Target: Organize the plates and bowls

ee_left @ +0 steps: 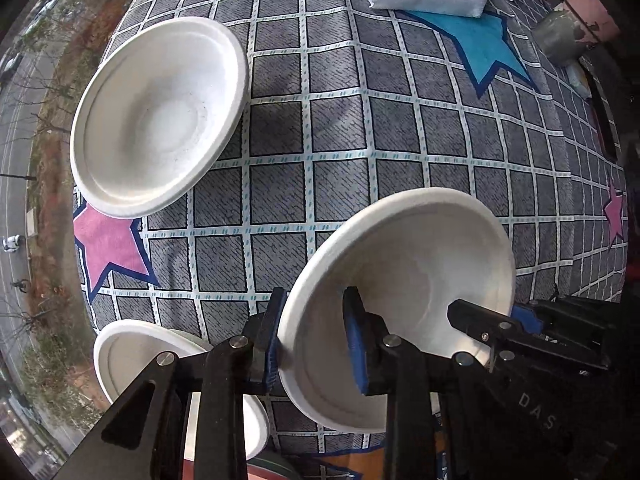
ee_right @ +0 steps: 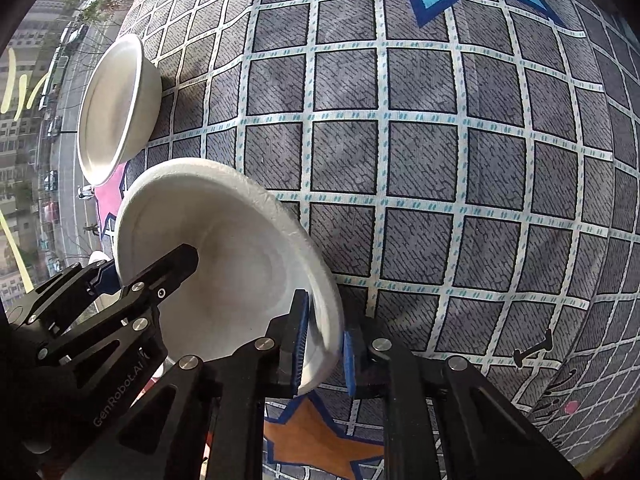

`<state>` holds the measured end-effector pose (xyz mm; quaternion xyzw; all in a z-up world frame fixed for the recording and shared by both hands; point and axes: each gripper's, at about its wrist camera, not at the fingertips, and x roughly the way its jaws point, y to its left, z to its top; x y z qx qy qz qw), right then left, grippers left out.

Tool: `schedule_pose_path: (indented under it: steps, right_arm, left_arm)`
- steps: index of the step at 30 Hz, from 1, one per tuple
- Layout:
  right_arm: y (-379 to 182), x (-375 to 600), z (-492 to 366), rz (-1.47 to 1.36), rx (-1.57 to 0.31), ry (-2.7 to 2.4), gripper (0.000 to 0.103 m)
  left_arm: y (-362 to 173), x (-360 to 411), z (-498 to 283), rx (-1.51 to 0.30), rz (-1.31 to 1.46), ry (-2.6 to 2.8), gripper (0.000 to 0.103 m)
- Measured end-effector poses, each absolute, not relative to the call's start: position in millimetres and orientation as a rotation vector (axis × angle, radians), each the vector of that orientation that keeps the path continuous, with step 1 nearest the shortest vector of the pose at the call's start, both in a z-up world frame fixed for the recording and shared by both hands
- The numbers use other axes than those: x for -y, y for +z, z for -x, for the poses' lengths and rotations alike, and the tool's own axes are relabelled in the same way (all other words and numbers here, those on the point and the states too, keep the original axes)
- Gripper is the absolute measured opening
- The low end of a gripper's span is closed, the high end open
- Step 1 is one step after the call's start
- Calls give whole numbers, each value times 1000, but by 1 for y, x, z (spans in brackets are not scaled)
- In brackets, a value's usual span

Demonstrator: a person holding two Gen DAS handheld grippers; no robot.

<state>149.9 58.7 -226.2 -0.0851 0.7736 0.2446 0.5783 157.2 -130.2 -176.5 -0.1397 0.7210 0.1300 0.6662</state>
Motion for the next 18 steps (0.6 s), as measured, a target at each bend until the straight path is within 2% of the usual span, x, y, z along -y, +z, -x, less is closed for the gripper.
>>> schedule_pose_path:
  steps: [18]
  right_arm:
    - [-227, 121, -96, 93, -1906, 425, 18]
  left_arm:
    - [-176, 309, -135, -1669, 131, 12, 32]
